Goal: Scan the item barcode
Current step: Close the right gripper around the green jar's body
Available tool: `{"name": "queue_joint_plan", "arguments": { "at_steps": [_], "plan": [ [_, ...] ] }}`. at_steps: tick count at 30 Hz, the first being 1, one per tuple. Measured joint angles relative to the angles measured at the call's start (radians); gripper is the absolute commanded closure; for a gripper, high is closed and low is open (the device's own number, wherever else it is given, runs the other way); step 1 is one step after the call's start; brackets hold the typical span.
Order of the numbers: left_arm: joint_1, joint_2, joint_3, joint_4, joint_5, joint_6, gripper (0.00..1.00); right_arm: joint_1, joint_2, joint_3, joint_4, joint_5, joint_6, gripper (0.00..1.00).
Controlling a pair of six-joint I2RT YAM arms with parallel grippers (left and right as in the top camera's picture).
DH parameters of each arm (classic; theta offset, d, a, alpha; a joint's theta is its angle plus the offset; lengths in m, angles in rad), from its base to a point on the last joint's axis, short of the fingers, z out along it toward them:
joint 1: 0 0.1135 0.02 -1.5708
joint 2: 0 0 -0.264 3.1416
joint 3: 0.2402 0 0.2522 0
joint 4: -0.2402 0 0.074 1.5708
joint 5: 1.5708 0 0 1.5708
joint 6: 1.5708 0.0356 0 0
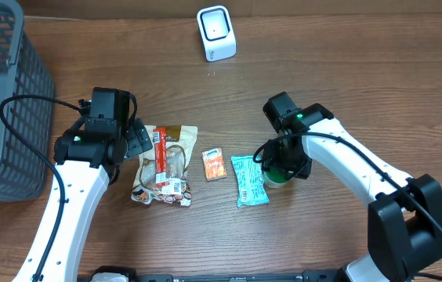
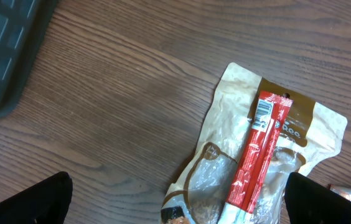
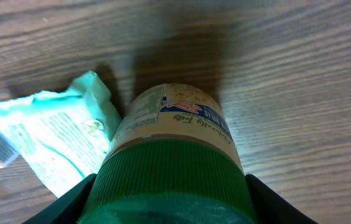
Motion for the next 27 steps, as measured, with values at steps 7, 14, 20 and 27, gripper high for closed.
{"name": "queue_joint_plan", "arguments": {
  "at_steps": [7, 14, 20, 27],
  "plan": [
    [0.000, 0.000, 0.000, 0.000, 0.000, 0.000, 0.01, 0.000, -0.004, 0.000, 0.058, 0.043, 0.000, 0.41],
    [0.000, 0.000, 0.000, 0.000, 0.000, 0.000, 0.01, 0.000, -0.003, 0.000, 0.081, 0.068, 0.004, 0.17],
    [0.000, 0.000, 0.000, 0.000, 0.000, 0.000, 0.01, 0.000, -0.003, 0.000, 0.074, 0.070, -0.003, 0.16],
    [0.000, 0.000, 0.000, 0.000, 0.000, 0.000, 0.00, 0.000, -0.003, -0.014, 0.089, 0.071, -0.003, 0.13]
  ]
}}
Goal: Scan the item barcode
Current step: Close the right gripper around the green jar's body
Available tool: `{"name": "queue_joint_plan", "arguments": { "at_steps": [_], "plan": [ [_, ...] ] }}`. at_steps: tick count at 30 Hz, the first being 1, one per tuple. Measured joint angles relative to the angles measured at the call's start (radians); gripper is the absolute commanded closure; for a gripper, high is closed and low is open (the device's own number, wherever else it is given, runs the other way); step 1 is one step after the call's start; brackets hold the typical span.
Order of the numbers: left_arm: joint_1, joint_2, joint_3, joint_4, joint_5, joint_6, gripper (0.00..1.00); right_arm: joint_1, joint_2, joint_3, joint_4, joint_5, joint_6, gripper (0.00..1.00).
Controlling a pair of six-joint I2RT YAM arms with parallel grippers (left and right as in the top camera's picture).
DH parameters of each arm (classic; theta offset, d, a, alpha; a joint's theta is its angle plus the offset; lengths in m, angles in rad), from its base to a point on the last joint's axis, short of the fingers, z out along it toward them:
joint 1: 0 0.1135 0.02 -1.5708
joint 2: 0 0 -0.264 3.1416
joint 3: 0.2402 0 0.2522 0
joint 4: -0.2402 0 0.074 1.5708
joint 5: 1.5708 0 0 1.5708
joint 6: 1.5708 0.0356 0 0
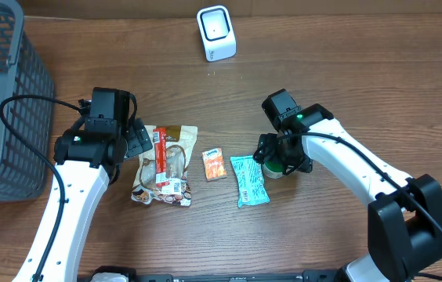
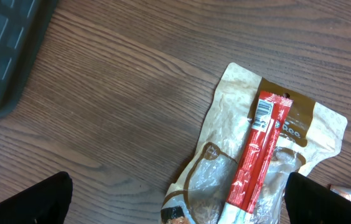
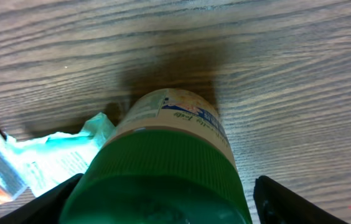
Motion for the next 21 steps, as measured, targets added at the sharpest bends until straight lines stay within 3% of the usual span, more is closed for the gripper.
{"name": "queue_joint_plan", "arguments": {
  "at_steps": [9, 12, 21],
  "plan": [
    [0.000, 0.000, 0.000, 0.000, 0.000, 0.000, 0.00, 0.000, 0.002, -0.092, 0.108, 0.000, -0.004, 0.13],
    [0.000, 0.000, 0.000, 0.000, 0.000, 0.000, 0.00, 0.000, 0.002, -0.098, 0.120, 0.003, -0.005, 0.22],
    [0.000, 0.000, 0.000, 0.000, 0.000, 0.000, 0.00, 0.000, 0.002, -0.099, 0.103, 0.100, -0.010, 0.25]
  ]
}}
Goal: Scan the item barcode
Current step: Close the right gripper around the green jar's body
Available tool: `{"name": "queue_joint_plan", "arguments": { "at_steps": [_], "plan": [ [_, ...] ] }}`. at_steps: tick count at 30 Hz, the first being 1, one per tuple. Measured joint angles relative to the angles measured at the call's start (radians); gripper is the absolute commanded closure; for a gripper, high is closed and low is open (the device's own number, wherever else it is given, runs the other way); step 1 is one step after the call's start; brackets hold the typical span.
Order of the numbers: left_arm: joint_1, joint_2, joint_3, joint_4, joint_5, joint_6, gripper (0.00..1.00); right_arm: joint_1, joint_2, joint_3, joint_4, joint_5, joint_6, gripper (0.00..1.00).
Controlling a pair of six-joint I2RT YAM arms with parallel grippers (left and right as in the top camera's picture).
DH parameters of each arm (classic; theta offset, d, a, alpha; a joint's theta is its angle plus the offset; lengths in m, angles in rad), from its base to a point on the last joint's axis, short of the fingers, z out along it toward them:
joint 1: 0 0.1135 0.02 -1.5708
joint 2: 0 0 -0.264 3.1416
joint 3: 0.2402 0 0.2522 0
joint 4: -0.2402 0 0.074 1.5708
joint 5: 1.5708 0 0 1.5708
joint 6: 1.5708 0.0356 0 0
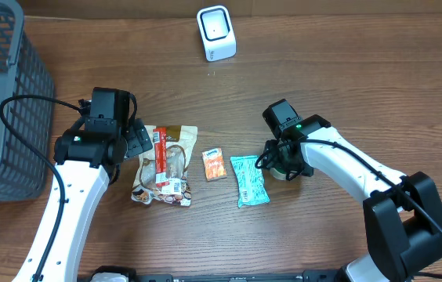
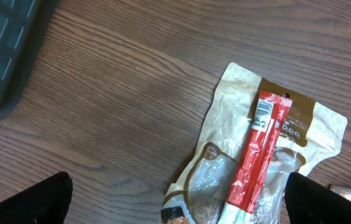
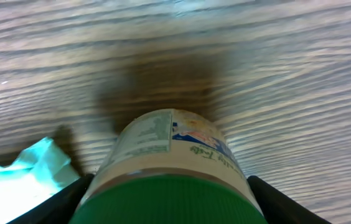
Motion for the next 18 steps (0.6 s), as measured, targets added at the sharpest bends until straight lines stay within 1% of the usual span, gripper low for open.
{"name": "queue_joint_plan", "arguments": {
  "at_steps": [7, 8, 12, 16, 18],
  "plan": [
    [0.000, 0.000, 0.000, 0.000, 0.000, 0.000, 0.01, 0.000, 0.000, 0.000, -0.003, 0.034, -0.052, 0.24],
    [0.000, 0.000, 0.000, 0.000, 0.000, 0.000, 0.01, 0.000, 0.000, 0.000, -0.005, 0.030, -0.056, 0.20],
    [0.000, 0.000, 0.000, 0.000, 0.000, 0.000, 0.00, 0.000, 0.000, 0.000, -0.014, -0.003, -0.069, 0.19],
    [0.000, 0.000, 0.000, 0.000, 0.000, 0.000, 0.00, 0.000, 0.000, 0.000, -0.029, -0.025, -0.074, 0.20],
    [0.000, 0.000, 0.000, 0.000, 0.000, 0.000, 0.01, 0.000, 0.000, 0.000, -0.031, -0.030, -0.074, 0.25]
  ]
}}
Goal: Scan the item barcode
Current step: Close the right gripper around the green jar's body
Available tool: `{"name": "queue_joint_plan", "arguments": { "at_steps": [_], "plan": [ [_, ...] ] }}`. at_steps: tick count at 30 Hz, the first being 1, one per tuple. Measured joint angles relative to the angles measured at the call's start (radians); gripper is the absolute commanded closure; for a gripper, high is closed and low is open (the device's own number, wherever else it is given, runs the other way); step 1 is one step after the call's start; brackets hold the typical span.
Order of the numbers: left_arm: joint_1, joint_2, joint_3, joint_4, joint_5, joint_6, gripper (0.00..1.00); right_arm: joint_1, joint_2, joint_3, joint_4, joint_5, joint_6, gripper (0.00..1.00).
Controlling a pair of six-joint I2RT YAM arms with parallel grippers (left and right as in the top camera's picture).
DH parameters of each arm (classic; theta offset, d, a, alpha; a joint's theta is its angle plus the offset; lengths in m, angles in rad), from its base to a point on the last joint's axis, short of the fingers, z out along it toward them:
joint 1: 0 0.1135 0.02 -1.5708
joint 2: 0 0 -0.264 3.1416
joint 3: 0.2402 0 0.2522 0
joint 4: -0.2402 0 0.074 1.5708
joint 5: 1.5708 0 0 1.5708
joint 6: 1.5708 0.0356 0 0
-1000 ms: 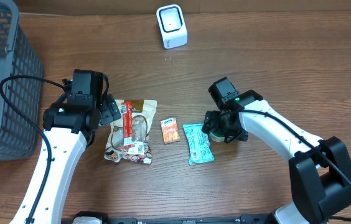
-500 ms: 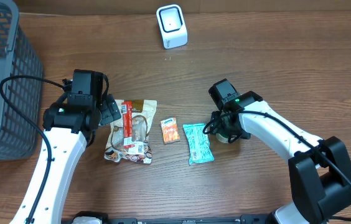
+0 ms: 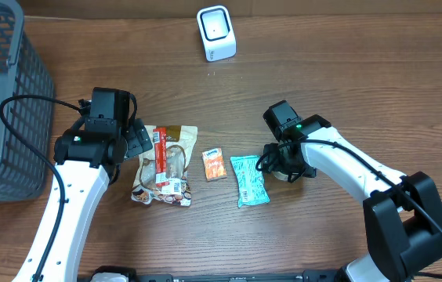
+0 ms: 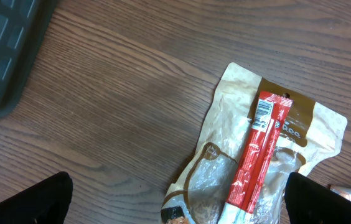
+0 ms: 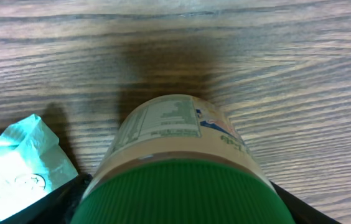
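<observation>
A tan jar with a green lid (image 5: 182, 193) and a printed label (image 5: 163, 127) fills the right wrist view. My right gripper (image 5: 178, 202) is shut on the lid, one dark finger (image 5: 70, 199) on each side. Whether the jar's base rests on the table cannot be told. Overhead, the right gripper (image 3: 286, 166) covers most of the jar, just right of a teal packet (image 3: 249, 179). The white barcode scanner (image 3: 215, 33) stands at the back centre. My left gripper (image 4: 178, 205) is open, nothing in it, at the near end of a brown snack pouch (image 4: 281, 134) that bears a red stick (image 4: 256, 158).
A small orange packet (image 3: 214, 164) lies between the pouch and the teal packet. A grey mesh basket (image 3: 1, 102) takes up the far left, and its corner (image 4: 1, 56) shows in the left wrist view. Bare wooden table (image 3: 346, 86) lies between the right gripper and the scanner.
In the right wrist view the jar's label has turned, so its printed table faces the camera more and the teal packet's corner shows at the left. The left arm has not moved.
My right gripper held the green-lidded jar beside the teal packet throughout. It stood slightly farther back at the second moment. By the third its wrist had turned, and the label has turned further since. The left gripper stayed open by the brown pouch all along.
</observation>
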Motion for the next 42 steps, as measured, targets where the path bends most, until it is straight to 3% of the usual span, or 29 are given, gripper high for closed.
{"name": "queue_joint_plan", "arguments": {
  "at_steps": [20, 27, 42],
  "plan": [
    [0.000, 0.000, 0.000, 0.000, 0.000, 0.000, 0.00, 0.000, 0.000, 0.000, 0.021, 0.001, -0.050, 0.33],
    [0.000, 0.000, 0.000, 0.000, 0.000, 0.000, 0.00, 0.000, 0.000, -0.001, 0.028, 0.002, -0.076, 0.27],
    [0.000, 0.000, 0.000, 0.000, 0.000, 0.000, 0.00, 0.000, 0.000, -0.002, 0.032, 0.002, -0.082, 0.25]
  ]
}}
